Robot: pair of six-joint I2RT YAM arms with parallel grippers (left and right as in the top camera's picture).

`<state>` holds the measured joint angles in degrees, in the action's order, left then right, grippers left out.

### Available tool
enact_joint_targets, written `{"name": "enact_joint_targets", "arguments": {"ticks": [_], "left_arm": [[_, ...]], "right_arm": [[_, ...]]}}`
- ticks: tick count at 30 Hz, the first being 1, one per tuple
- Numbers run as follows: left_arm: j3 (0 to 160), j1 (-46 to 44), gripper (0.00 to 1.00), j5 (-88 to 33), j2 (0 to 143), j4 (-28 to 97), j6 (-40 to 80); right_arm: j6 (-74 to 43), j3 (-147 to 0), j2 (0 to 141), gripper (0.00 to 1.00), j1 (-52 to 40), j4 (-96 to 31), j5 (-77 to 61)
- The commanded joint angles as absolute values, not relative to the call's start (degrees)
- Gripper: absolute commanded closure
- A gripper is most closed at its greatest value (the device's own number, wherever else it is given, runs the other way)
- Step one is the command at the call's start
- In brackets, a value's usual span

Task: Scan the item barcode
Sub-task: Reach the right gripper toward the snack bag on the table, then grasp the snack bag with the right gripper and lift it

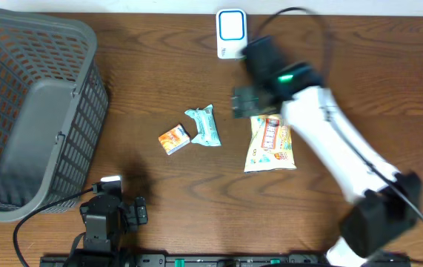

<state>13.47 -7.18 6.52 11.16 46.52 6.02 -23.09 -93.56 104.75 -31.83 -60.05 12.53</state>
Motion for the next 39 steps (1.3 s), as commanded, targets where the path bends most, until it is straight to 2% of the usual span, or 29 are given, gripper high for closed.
{"name": "enact_joint_targets", "arguments": {"ticks": [1,5,9,13,17,21,22,23,27,28,36,39], "left_arm": [[13.2,-7.1,0.02,6.6,11.1,47.5,6.3],[13.2,-7.1,0.02,6.6,11.1,47.5,6.3],[13.2,-7.1,0.02,6.6,11.1,47.5,6.3],[13.2,-7.1,0.02,6.6,11.1,47.5,6.3],[13.2,-7.1,0.02,6.6,11.1,47.5,6.3],[13.2,-7.1,0.02,6.6,11.1,47.5,6.3],[13.2,-7.1,0.02,6.6,11.1,47.5,6.3],[13.2,-7.1,0.02,6.6,11.1,47.5,6.3],[13.2,-7.1,0.02,6.6,11.1,47.5,6.3],[13.2,-7.1,0.02,6.6,11.1,47.5,6.3],[13.2,-7.1,0.02,6.6,11.1,47.5,6.3],[13.2,-7.1,0.02,6.6,11.1,47.5,6.3]], "right_arm": [[-30.0,-93.1,109.4,0.01,-35.5,-59.9,28.4],[-34.6,-93.1,116.6,0.01,-36.5,-62.5,30.5],[-37.0,-93.1,122.3,0.10,-36.5,-65.3,31.2],[-38.1,-93.1,126.0,0.13,-36.5,-66.8,29.9],[-38.1,-92.8,129.6,0.31,-36.7,-66.9,26.9],[-38.1,-92.7,134.6,0.37,-37.0,-66.6,27.0],[-38.1,-92.7,136.1,0.43,-36.9,-66.7,27.0],[-38.1,-92.7,137.5,0.56,-36.7,-66.7,27.0],[-38.0,-92.7,141.4,0.86,-35.5,-67.0,25.0],[-37.6,-92.7,142.0,0.99,-35.2,-67.0,23.8],[-21.2,-95.9,137.3,0.99,-34.0,-68.6,4.3],[-13.7,-98.3,129.9,0.99,-32.9,-69.2,-12.4]]}}
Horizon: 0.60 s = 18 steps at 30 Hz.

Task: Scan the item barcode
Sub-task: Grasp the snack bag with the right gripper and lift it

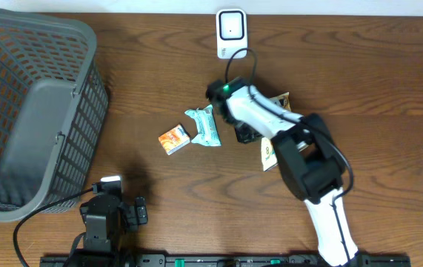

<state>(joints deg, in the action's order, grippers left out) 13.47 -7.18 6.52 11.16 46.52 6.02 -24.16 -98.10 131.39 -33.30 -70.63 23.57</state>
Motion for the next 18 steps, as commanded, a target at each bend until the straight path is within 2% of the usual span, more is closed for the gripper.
{"name": "enact_joint_targets", "arguments": {"ticks": [1,4,9,18], "left_arm": [[13.2,-7.1,0.02,6.6,11.1,47.5,6.3],[13.2,-7.1,0.02,6.6,11.1,47.5,6.3],[13.2,-7.1,0.02,6.6,11.1,47.5,6.3],[13.2,-7.1,0.02,6.6,11.1,47.5,6.3]], "right_arm": [[-10.4,-98.7,127.1,0.99,-32.3,-69.0,-18.8],[-4.7,-98.8,118.6,0.99,-29.8,-68.1,-32.5],[-4.6,-98.8,108.3,0.99,-25.8,-71.5,-39.8],[-1.7,-98.8,100.9,0.99,-23.5,-74.0,-68.6]]}}
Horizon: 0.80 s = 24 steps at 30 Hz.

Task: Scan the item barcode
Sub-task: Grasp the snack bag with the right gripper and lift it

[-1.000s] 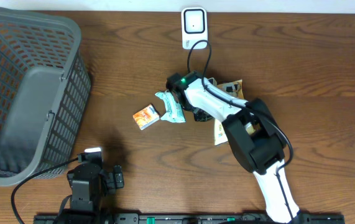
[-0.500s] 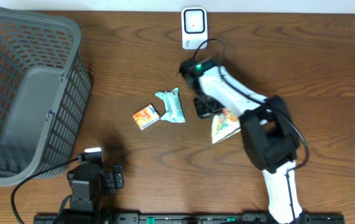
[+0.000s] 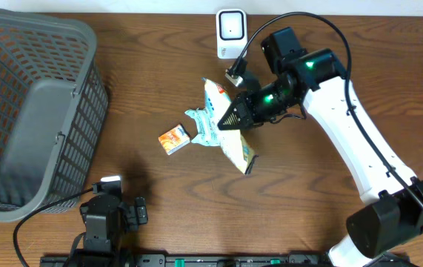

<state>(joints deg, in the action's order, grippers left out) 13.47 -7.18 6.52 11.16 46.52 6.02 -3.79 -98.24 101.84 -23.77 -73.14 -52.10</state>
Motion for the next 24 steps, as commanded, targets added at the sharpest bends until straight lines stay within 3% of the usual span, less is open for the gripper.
{"name": "enact_joint_targets", "arguments": {"ticks": [1,10,14,16,21,24], "left_arm": [[13.2,-7.1,0.02,6.6,11.1,47.5,6.3],[13.2,-7.1,0.02,6.6,11.1,47.5,6.3],[13.2,-7.1,0.02,6.6,11.1,47.5,6.3],[13.2,-7.1,0.02,6.6,11.1,47.5,6.3],[13.2,-7.1,0.02,6.6,11.1,47.5,6.3],[13.2,-7.1,0.02,6.6,11.1,47.5,6.3]], "right_arm": [[-1.6,-98.8,100.8,0.99,-23.2,-74.8,-70.8],[-1.6,-98.8,100.8,0.99,-21.4,-81.7,-76.4],[-1.7,-98.8,100.8,0.99,-21.4,-82.9,-89.5],[-8.7,-98.9,100.8,0.99,-21.1,-82.4,-89.5],[-13.3,-98.9,100.8,0.99,-19.4,-82.3,-89.5],[-26.5,-98.9,100.7,0.99,-17.6,-85.0,-89.5]]}}
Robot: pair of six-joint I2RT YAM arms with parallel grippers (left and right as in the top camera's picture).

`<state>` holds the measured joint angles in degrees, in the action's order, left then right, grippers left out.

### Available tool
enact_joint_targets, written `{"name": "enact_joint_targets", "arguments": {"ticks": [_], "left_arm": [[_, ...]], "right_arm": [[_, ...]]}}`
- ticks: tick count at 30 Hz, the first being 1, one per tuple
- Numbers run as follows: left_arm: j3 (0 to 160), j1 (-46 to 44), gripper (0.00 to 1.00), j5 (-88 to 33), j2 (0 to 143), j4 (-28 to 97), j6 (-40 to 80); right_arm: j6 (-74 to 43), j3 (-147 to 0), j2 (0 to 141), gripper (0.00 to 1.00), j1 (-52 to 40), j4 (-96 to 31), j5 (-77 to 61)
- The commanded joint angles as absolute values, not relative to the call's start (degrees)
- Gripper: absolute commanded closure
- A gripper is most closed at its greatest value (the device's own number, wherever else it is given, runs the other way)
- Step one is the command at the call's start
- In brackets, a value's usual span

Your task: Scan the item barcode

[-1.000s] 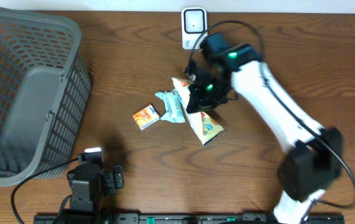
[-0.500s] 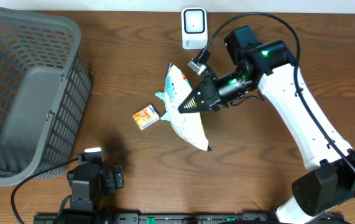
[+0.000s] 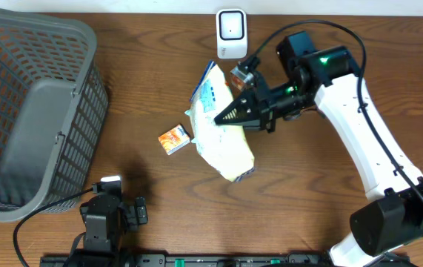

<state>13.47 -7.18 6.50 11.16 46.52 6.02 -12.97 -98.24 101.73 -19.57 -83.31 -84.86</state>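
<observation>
A large yellow-and-white snack bag (image 3: 218,122) hangs above the table, tilted, with its pale back side and blue print facing up. My right gripper (image 3: 227,113) is shut on the bag's right edge. The bag's upper corner reaches close to the white barcode scanner (image 3: 230,33) standing at the table's back edge. My left gripper (image 3: 106,215) rests at the front left of the table; its fingers do not show well enough to tell their state.
A small orange box (image 3: 174,138) lies left of the lifted bag. A teal packet (image 3: 193,113) is mostly hidden under the bag. A big grey mesh basket (image 3: 30,111) fills the left side. The right arm's cable loops near the scanner.
The right gripper has lifted the snack bag higher and turned it, so its broad pale back now faces up and its top corner sits nearer the scanner. The left arm has not moved.
The snack bag first lay flat right of the teal packet, with the right gripper above its top edge. Then the gripper was down on the bag. After that it held the bag raised and tilted over the packet, and now holds it higher, near the scanner.
</observation>
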Motion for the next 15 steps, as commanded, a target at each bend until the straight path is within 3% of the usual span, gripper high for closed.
{"name": "enact_joint_targets", "arguments": {"ticks": [1,5,15], "left_arm": [[13.2,-7.1,0.02,6.6,11.1,47.5,6.3],[13.2,-7.1,0.02,6.6,11.1,47.5,6.3],[13.2,-7.1,0.02,6.6,11.1,47.5,6.3]], "right_arm": [[-32.8,-98.9,100.7,0.99,-16.6,-86.3,-89.5],[-40.0,-98.9,100.7,0.99,-12.0,-90.9,-89.5],[-40.2,-98.8,100.6,0.99,-0.6,-97.3,-89.5]]}}
